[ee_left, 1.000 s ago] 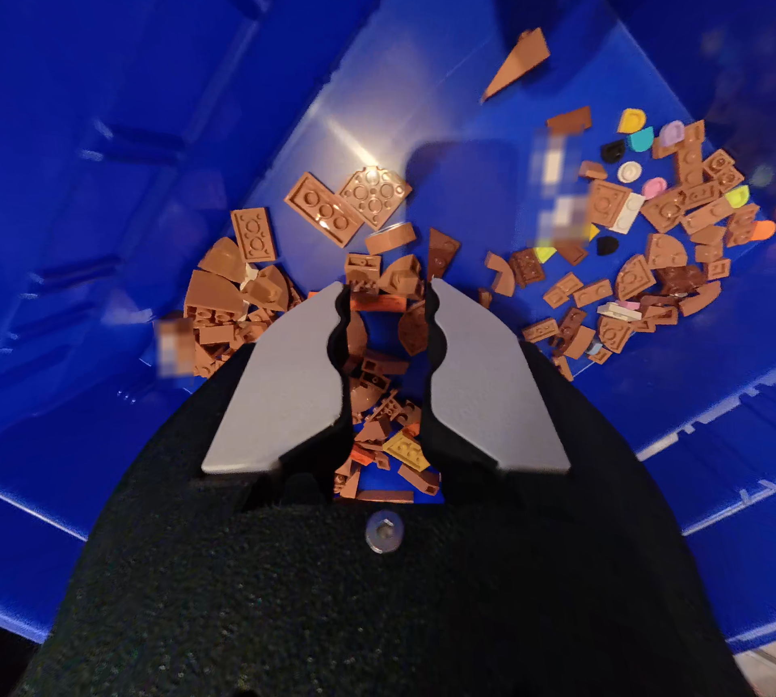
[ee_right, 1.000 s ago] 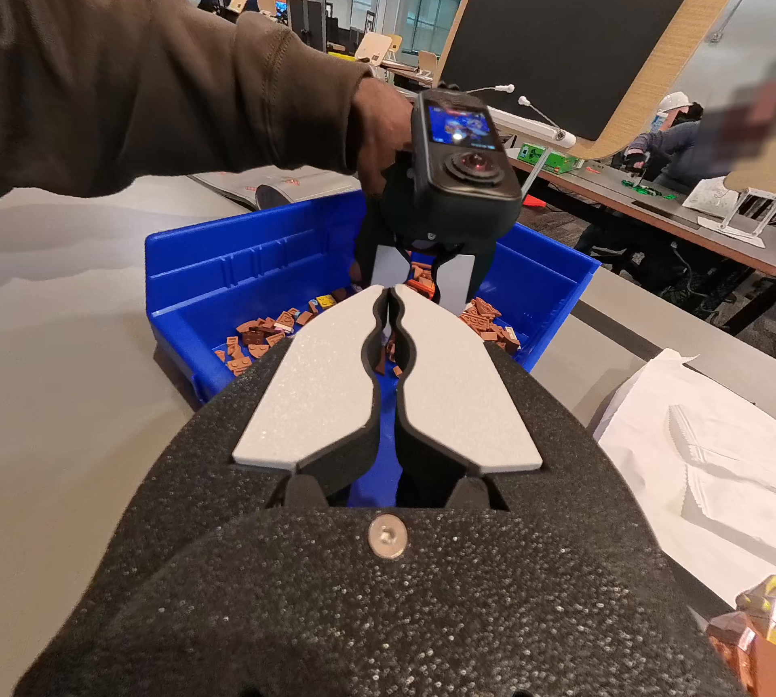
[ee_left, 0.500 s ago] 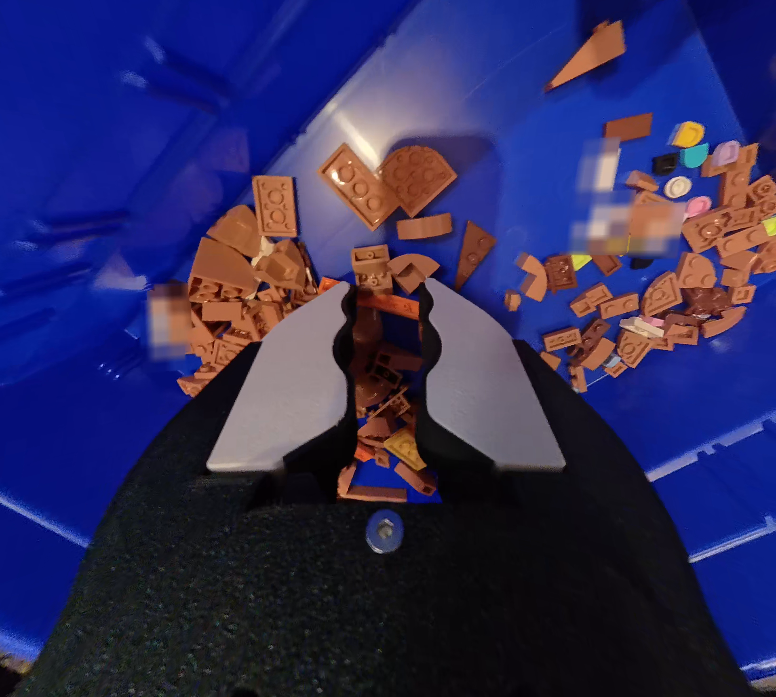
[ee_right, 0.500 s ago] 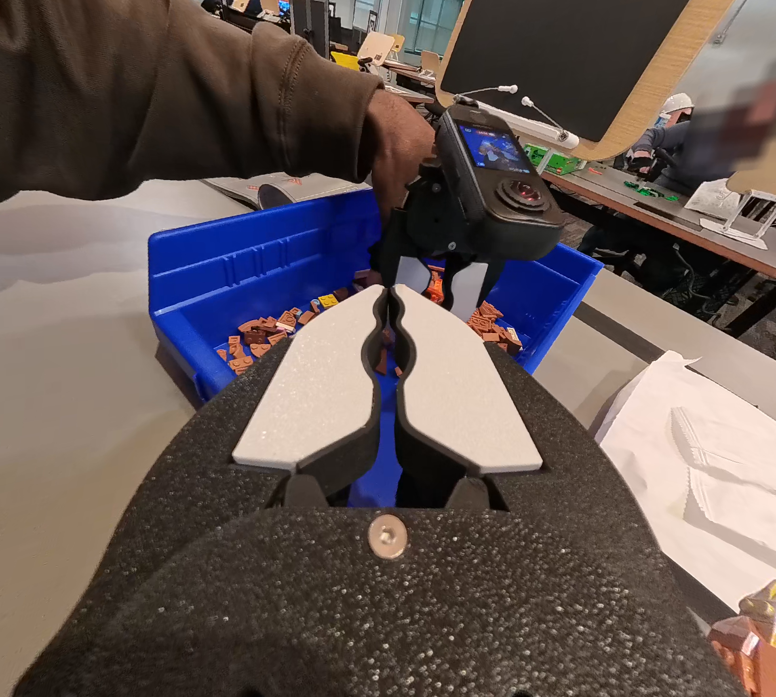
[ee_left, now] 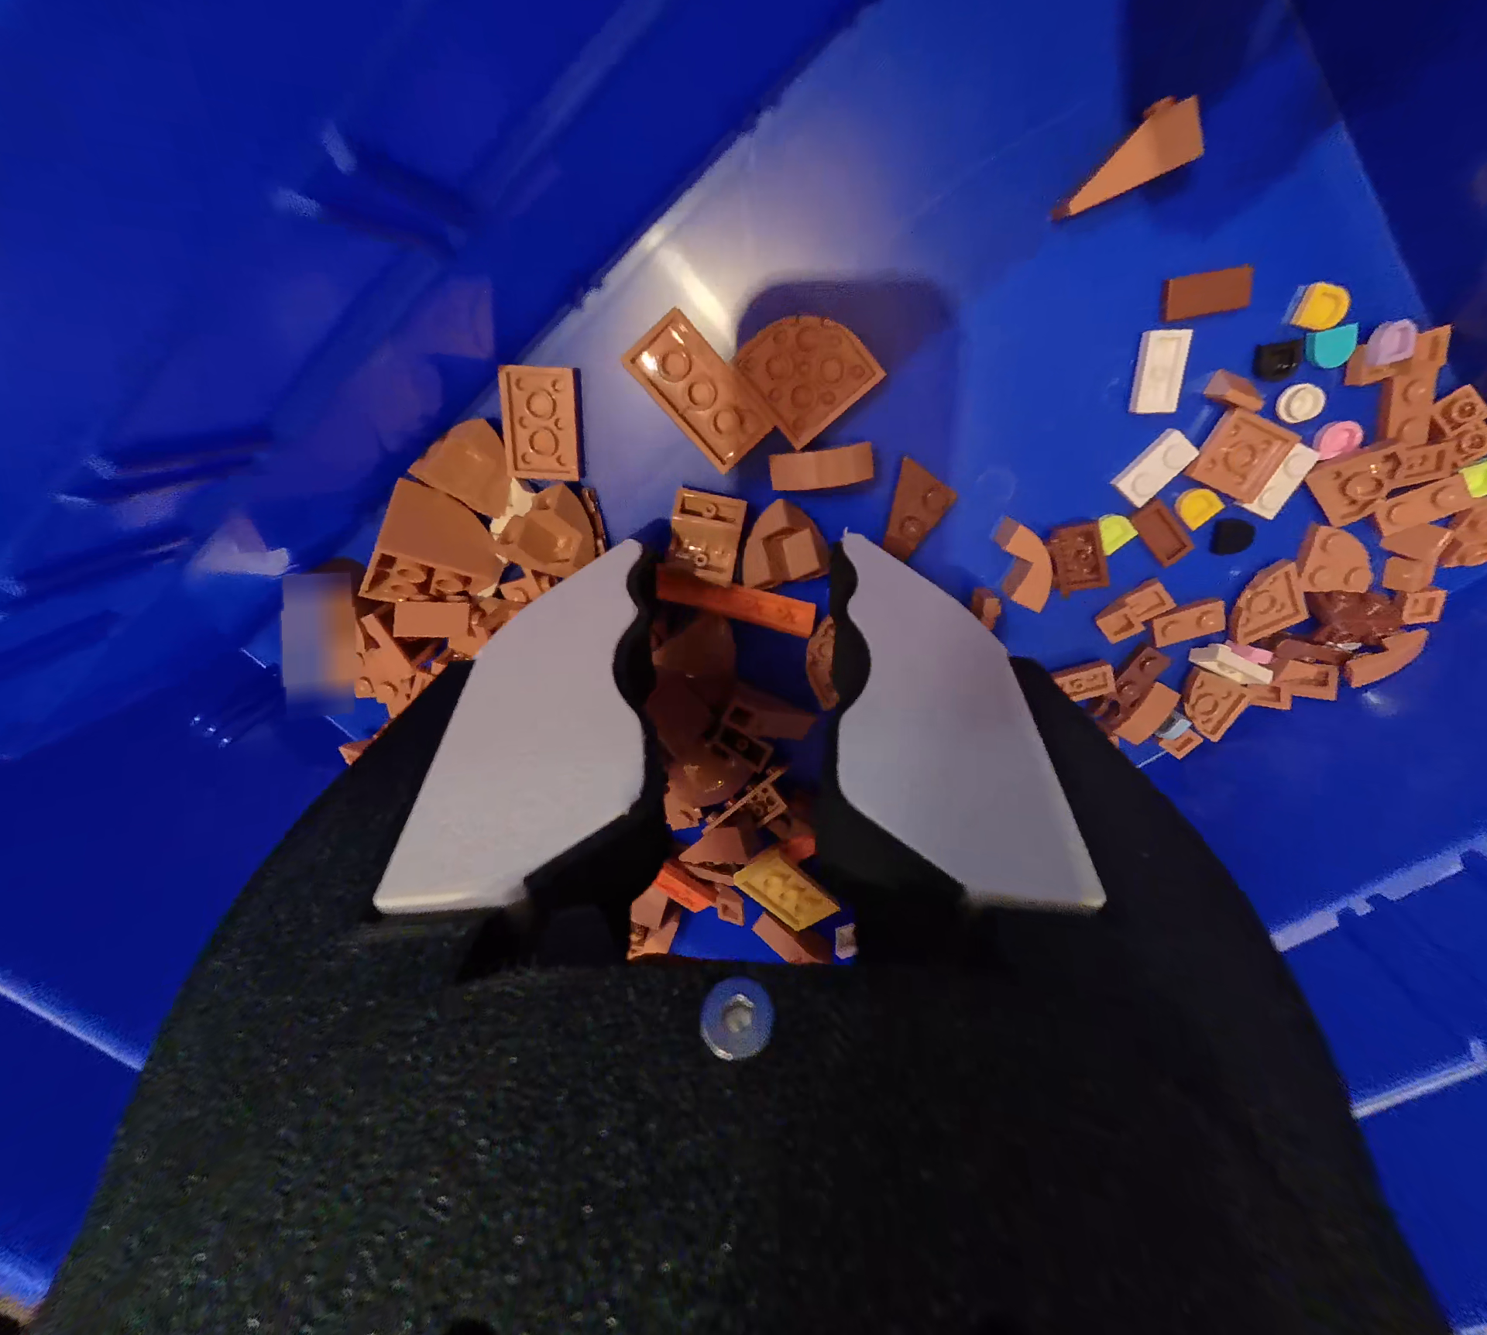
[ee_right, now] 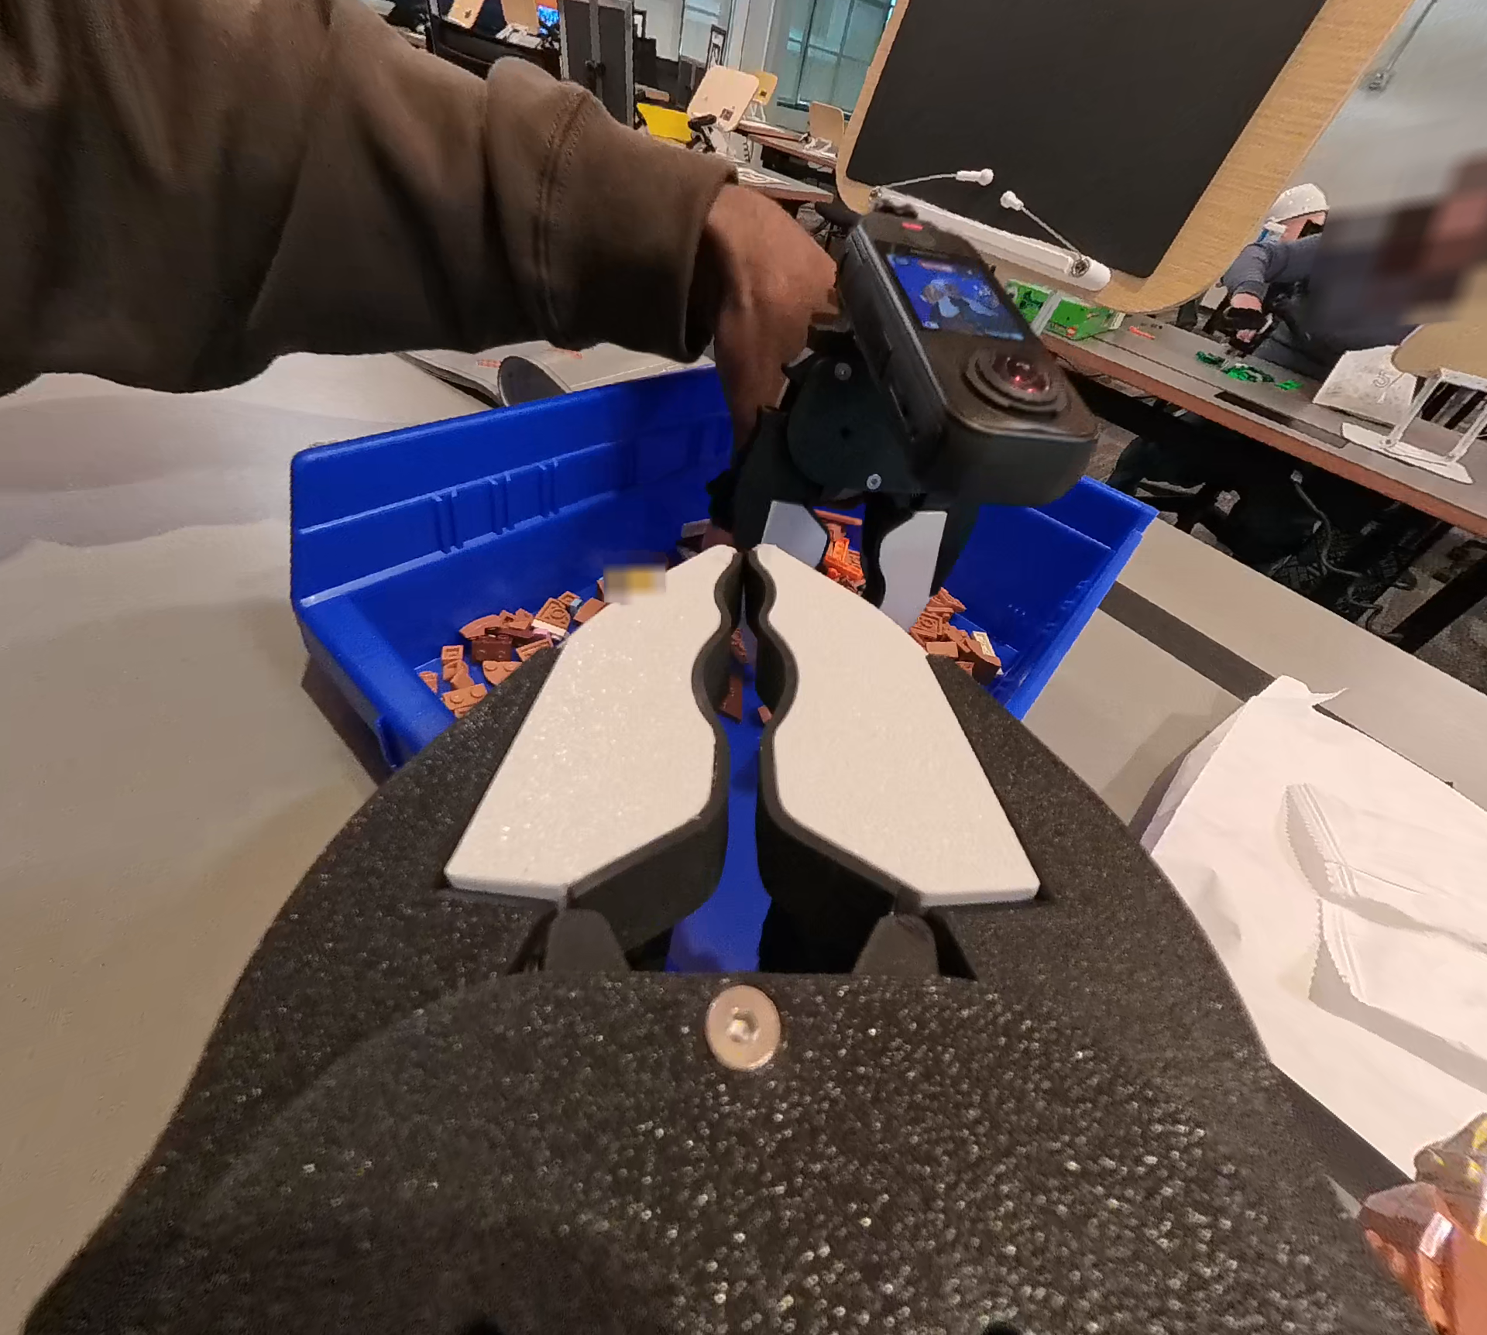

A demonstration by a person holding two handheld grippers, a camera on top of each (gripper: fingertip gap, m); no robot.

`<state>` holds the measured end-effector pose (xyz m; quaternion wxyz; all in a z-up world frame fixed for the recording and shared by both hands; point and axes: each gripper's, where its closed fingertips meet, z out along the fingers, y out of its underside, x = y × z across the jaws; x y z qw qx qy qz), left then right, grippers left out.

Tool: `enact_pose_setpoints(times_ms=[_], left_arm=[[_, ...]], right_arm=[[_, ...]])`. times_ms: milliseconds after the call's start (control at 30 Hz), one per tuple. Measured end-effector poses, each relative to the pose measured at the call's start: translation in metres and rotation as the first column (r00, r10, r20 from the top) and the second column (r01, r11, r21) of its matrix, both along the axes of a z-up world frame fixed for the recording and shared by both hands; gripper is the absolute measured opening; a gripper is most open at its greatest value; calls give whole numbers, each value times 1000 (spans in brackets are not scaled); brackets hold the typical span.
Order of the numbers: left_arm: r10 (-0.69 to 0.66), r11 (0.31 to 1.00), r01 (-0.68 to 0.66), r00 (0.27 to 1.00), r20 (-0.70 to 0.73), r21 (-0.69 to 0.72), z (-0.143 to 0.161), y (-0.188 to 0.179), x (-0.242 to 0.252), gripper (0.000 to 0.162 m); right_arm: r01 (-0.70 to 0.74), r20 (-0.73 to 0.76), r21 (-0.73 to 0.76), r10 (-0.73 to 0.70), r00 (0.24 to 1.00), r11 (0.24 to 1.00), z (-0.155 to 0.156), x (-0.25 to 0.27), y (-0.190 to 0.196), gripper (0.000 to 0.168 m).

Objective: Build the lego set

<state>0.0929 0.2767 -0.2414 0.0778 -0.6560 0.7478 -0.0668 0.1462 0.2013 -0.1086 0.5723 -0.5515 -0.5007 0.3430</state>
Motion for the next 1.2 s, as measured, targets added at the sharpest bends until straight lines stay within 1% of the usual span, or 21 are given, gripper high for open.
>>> enact_pose_setpoints(times_ms=[167,300,700,933,1067,1200], left_arm=[[9,1000,-9,1000,-8,-14,-4,0,-1,39],[6,1000,-6,1000,-6,-28,-4,-3,-1,28],[68,997,-68,997,-18,43,0,12,-6,28],[144,983,-146,989,26,110,11,29,-9,27],[163,978,-161,987,-6,130,8,33,-16,27],[184,974,-184,983,11,134,10,35,-17,29]], right_arm=[[0,-1,0,0,1000,1000,0,0,0,0],[-1,0,-1,1,1000,1000,0,0,0,0],[-1,0,0,1,1000,1000,-1,-1,0,0],[-1,-1,1,1,1000,1000,0,0,0,0],[-2,0,2,2,1000,1000,0,-1,-1,0],[-2,0,3,2,1000,1000,0,0,-1,0]])
